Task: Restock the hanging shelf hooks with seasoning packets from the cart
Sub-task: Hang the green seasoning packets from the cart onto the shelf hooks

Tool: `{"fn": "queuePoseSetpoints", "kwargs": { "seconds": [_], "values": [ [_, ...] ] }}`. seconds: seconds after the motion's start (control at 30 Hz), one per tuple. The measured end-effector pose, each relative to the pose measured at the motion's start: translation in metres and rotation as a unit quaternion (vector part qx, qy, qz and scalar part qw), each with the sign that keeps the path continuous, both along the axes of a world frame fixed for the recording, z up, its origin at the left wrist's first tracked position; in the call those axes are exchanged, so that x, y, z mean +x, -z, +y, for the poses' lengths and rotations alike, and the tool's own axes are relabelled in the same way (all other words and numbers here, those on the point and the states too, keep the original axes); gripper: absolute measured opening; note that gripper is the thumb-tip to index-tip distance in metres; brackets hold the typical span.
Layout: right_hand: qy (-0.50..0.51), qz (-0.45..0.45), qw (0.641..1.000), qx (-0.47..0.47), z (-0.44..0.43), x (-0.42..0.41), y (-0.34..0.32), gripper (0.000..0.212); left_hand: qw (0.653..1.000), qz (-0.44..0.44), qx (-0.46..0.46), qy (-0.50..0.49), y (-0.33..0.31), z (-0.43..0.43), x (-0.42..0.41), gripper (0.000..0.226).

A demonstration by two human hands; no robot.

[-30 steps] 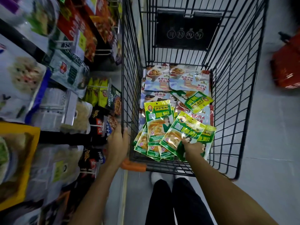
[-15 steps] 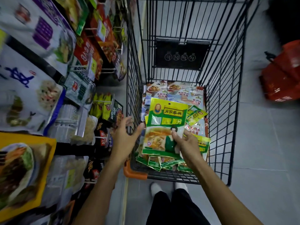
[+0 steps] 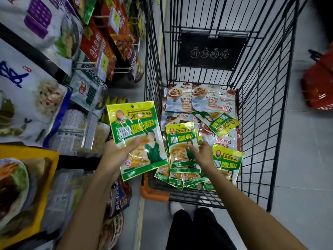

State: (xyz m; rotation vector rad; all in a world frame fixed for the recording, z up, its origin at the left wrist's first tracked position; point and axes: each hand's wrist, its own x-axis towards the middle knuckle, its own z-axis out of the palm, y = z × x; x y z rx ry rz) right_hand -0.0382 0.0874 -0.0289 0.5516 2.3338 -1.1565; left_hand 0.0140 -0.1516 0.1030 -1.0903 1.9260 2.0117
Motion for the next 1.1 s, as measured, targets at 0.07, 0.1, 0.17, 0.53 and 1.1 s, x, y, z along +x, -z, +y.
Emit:
{"fn": "queuePoseSetpoints", "kwargs": {
  "seconds": [0.07,0.1,0.17,0.53,1.1],
  "values": [
    [-0.058,-0.010,0.995,0.077,0.000,0.000,0.020,0.061,1.000,0.005,-0.001,-0.005,0.001,-0.007,0.002,0.029],
    [-0.073,-0.018,0.992,0.103,-0.003,0.000,0.027,0.066,1.000,0.006,-0.005,-0.002,0.002,-0.010,0.003,0.025],
    [-0.085,-0.040,0.982,0.162,-0.012,-0.001,0.037,0.079,1.000,0.009,-0.016,-0.001,0.003,-0.013,0.006,0.025],
    [0.062,-0.072,0.985,0.141,-0.006,0.002,0.031,0.079,0.998,0.007,-0.018,-0.056,-0.009,-0.007,0.019,0.015],
    [-0.041,-0.011,0.979,-0.202,0.047,-0.025,-0.131,0.010,0.962,0.164,-0.122,-0.183,-0.149,0.043,0.071,0.017]
  ]
}}
